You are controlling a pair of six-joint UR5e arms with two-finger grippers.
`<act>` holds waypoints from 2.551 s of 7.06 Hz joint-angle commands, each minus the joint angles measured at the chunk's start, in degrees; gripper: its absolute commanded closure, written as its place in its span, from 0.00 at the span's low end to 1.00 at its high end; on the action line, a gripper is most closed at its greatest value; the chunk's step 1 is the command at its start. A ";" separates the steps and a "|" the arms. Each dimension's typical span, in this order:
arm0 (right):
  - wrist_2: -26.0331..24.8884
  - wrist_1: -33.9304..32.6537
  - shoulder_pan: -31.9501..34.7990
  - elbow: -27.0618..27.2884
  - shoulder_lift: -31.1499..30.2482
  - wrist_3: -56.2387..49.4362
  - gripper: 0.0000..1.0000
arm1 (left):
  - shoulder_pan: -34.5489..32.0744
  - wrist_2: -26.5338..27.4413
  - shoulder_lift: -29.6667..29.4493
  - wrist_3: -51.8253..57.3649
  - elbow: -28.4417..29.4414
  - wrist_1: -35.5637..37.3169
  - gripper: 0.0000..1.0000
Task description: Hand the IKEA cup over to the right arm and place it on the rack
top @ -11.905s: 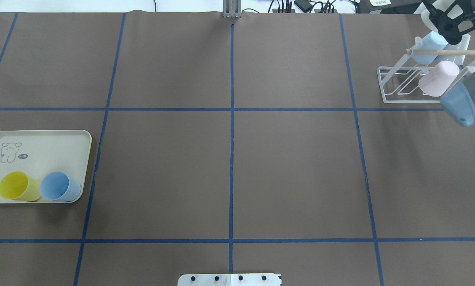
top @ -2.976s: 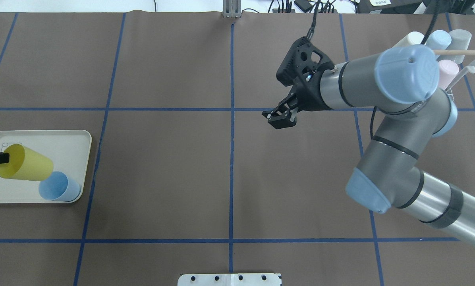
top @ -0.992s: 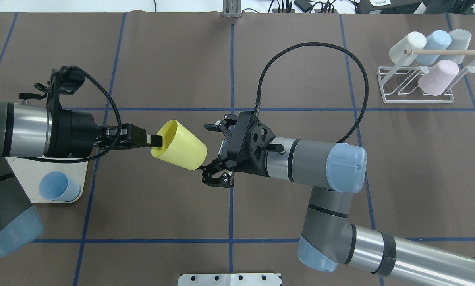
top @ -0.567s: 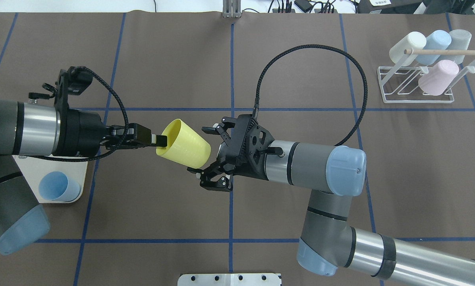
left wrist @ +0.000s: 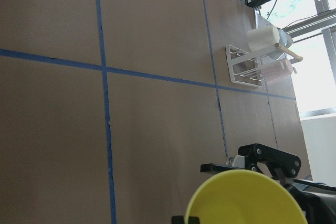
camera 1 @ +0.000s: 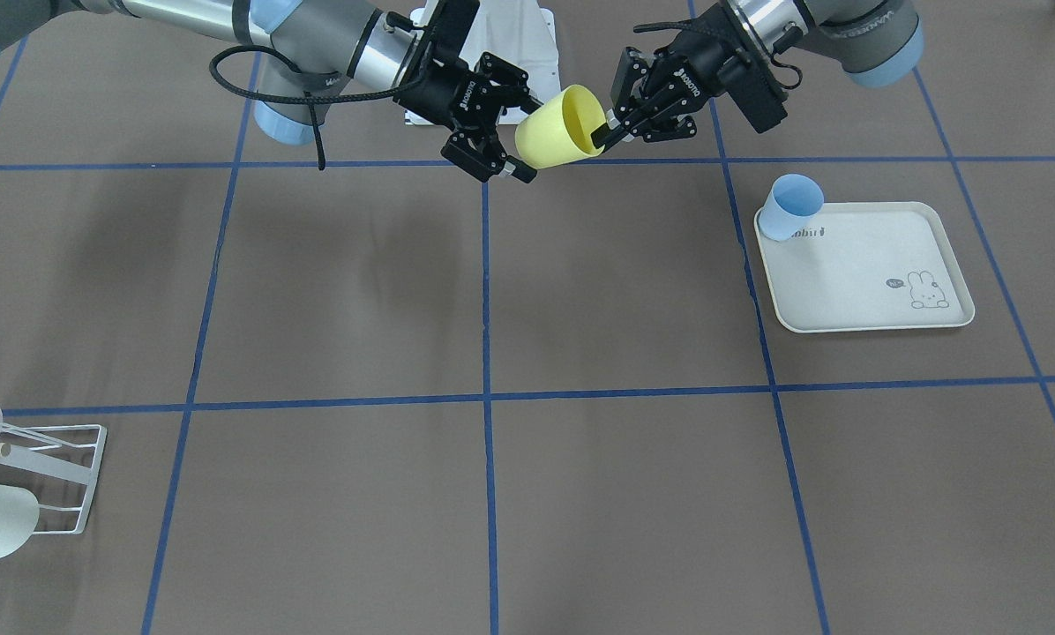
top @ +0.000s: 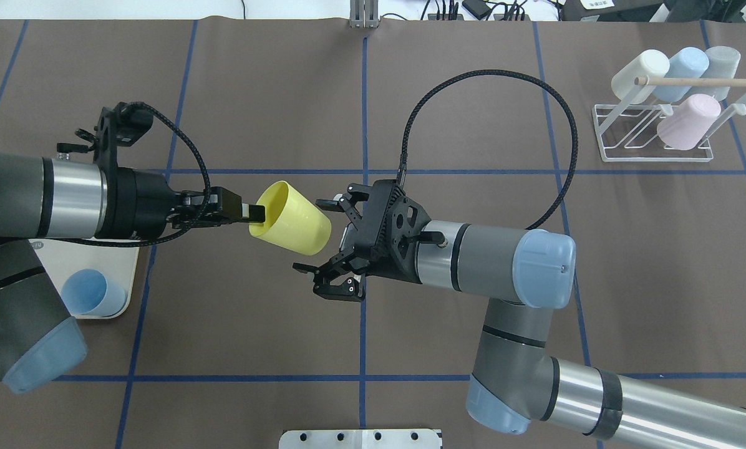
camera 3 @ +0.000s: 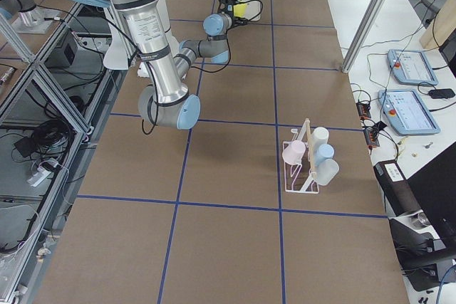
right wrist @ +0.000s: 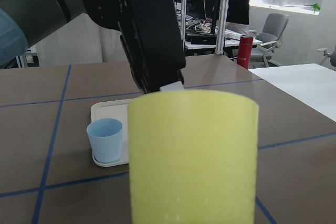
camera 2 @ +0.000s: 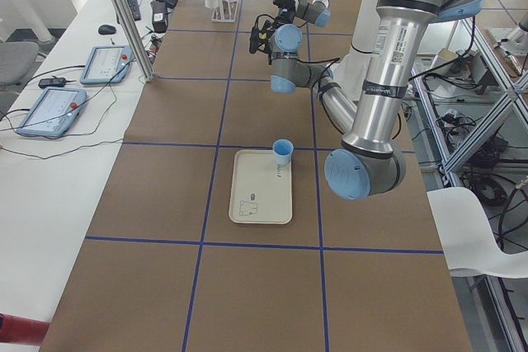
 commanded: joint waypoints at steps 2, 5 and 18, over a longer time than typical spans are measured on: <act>0.09 -0.09 0.00 0.15 0.00 0.09 0.41 | 0.00 0.05 -0.03 0.00 0.23 0.02 1.00; 0.00 0.00 0.26 0.16 0.00 0.26 0.73 | 0.00 -0.04 -0.11 0.00 0.32 0.02 0.25; 0.00 -86.86 25.53 27.49 0.08 -42.26 0.96 | -31.80 -2.23 27.04 68.70 -11.28 28.41 0.00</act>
